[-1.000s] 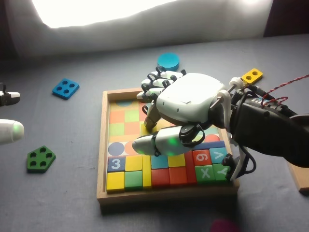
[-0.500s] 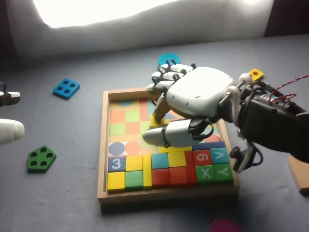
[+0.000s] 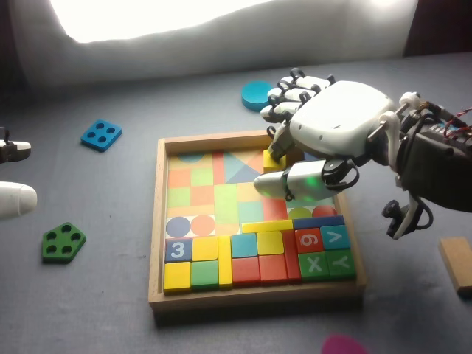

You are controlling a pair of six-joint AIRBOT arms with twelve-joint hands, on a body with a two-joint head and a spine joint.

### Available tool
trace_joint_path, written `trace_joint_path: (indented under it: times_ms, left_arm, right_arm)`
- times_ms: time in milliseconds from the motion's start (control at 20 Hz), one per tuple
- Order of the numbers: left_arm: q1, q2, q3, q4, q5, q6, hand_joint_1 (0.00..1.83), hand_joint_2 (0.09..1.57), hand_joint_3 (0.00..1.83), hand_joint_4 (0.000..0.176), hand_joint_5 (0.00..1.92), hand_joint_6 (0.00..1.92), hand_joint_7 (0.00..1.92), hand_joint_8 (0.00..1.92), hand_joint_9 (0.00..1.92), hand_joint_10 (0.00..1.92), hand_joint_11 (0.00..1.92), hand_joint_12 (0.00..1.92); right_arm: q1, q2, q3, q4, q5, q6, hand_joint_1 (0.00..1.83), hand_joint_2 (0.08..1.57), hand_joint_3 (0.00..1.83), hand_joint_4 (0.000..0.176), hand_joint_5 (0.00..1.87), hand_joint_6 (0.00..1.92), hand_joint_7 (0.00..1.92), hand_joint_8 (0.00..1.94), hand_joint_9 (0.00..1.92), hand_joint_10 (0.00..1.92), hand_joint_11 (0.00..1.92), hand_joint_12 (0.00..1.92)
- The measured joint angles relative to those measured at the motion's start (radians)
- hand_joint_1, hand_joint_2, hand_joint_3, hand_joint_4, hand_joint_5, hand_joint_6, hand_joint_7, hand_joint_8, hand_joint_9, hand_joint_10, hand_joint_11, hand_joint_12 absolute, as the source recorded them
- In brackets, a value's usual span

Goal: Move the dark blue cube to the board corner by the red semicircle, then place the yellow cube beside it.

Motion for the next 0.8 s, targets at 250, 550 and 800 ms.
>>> trace_joint_path:
  times_ms: [250,550,800]
  left_arm:
    - [0.0,0.0,0.0,0.001,0.0,0.0,0.0,1.29,0.0,0.018,0.14,0.01,0.13,0.0,0.1,0.0,0.0,0.35]
    - [0.0,0.0,0.0,0.0,0.0,0.0,0.0,1.31,0.0,0.022,0.14,0.0,0.13,0.0,0.09,0.0,0.0,0.33]
    - [0.0,0.0,0.0,0.0,0.0,0.0,0.0,1.3,0.0,0.022,0.11,0.0,0.1,0.0,0.09,0.0,0.0,0.35]
  right_arm:
    - [-0.002,0.012,0.006,-0.033,-0.013,0.006,0.0,1.15,0.0,0.0,0.86,0.0,0.32,0.0,0.14,0.0,0.0,0.18]
    - [-0.01,0.019,0.023,-0.074,-0.024,0.022,0.0,1.15,0.0,0.0,0.88,0.01,0.33,0.0,0.15,0.0,0.0,0.29]
    - [-0.013,0.028,0.03,-0.077,-0.027,0.028,0.0,1.15,0.0,0.0,0.84,0.0,0.29,0.0,0.11,0.0,0.0,0.12]
